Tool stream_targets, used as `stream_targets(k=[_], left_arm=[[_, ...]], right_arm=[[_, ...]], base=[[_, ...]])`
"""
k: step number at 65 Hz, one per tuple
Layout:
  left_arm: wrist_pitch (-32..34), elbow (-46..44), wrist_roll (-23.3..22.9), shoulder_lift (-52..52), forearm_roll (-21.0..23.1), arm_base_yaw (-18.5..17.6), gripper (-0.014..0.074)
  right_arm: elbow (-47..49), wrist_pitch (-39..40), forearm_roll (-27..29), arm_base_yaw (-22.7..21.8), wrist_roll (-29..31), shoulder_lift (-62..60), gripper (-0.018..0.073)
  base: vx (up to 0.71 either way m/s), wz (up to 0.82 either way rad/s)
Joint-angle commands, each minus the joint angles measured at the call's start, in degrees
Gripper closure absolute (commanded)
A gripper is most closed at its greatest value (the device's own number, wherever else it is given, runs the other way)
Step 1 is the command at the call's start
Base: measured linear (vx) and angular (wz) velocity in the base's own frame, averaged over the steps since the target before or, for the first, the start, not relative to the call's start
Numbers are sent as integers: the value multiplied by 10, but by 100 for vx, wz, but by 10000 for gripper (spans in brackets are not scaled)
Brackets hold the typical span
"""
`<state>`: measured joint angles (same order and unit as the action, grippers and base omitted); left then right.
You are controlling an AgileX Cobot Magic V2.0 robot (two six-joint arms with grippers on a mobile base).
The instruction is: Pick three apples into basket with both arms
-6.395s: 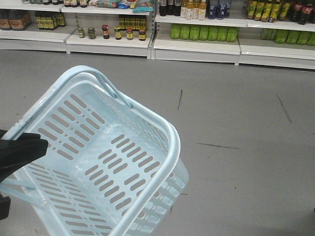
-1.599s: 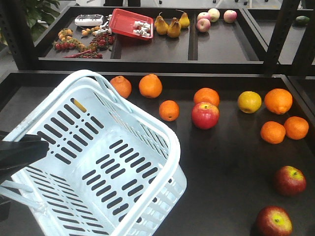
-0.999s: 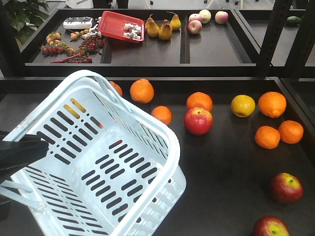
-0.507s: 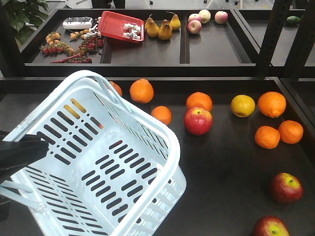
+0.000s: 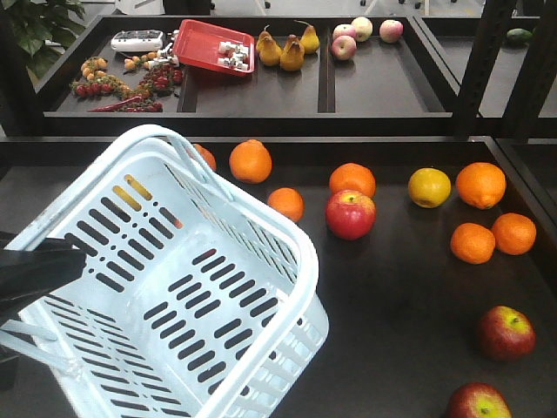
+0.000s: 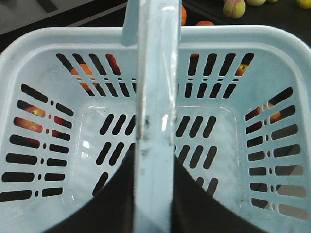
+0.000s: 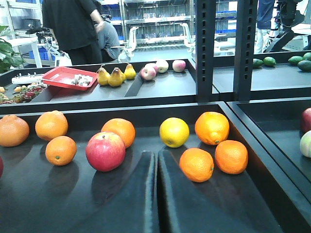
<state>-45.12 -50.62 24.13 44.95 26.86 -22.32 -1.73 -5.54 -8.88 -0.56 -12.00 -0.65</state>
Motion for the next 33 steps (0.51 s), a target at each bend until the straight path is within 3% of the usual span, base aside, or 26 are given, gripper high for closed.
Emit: stream_targets(k=[1,33], left_arm=[[49,-15,-5,-3,23,-3,603],[60,-15,-5,-3,23,-3,603]], right_arm=[[-7,45,-4,-4,6,0,563],[-7,45,-4,-4,6,0,563]], base=[[0,0],[0,0]])
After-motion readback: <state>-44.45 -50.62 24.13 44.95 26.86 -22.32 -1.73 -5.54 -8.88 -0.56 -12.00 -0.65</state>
